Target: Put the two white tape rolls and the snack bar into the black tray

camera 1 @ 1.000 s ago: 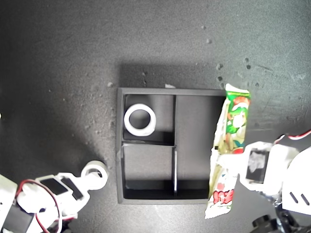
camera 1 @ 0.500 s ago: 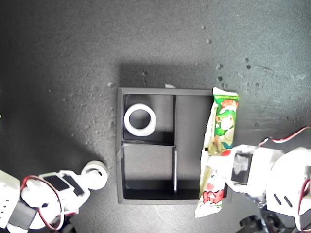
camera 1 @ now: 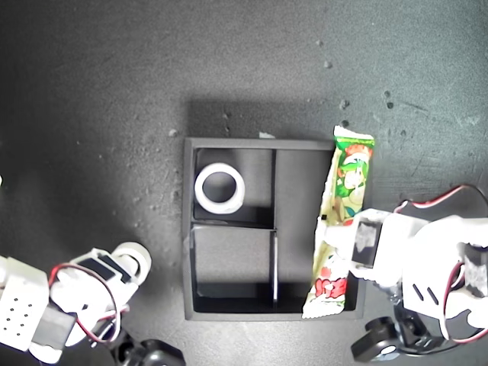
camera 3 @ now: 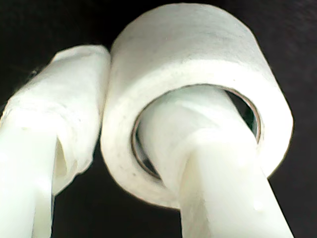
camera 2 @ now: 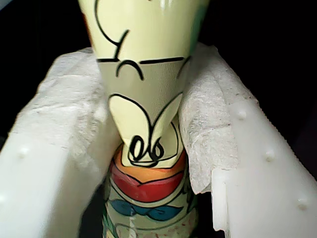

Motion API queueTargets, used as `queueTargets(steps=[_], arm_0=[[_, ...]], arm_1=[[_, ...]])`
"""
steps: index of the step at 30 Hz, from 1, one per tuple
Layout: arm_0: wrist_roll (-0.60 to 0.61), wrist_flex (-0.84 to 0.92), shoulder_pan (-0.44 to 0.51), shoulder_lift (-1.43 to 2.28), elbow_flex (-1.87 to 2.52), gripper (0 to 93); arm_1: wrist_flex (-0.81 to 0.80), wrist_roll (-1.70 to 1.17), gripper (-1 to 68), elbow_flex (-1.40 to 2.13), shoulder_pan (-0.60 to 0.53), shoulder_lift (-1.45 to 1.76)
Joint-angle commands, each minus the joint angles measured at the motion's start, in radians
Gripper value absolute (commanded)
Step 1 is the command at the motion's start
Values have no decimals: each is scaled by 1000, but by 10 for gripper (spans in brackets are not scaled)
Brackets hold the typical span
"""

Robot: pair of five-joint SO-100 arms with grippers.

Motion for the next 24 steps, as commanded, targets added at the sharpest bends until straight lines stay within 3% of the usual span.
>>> queueTargets(steps=[1, 7, 10, 12, 13, 20, 24], arm_0=[[103, 222, -54, 49, -288, 9], [305, 549, -118, -230, -986, 8], [371, 649, -130, -471, -1385, 8], [374, 649, -137, -551, -1453, 8], [374, 649, -137, -581, -1465, 8], [324, 649, -114, -844, -1637, 19], [302, 650, -109, -940, -1694, 108]], arm_1=[[6, -5, 391, -21, 15, 14], [206, 5, 363, -219, 9, 15], [382, 115, 214, -423, 9, 15], [531, 256, 27, -581, 21, 17], [591, 318, 21, -657, 26, 23], [591, 647, -3, -588, 15, 295], [589, 747, -5, -601, 6, 339]])
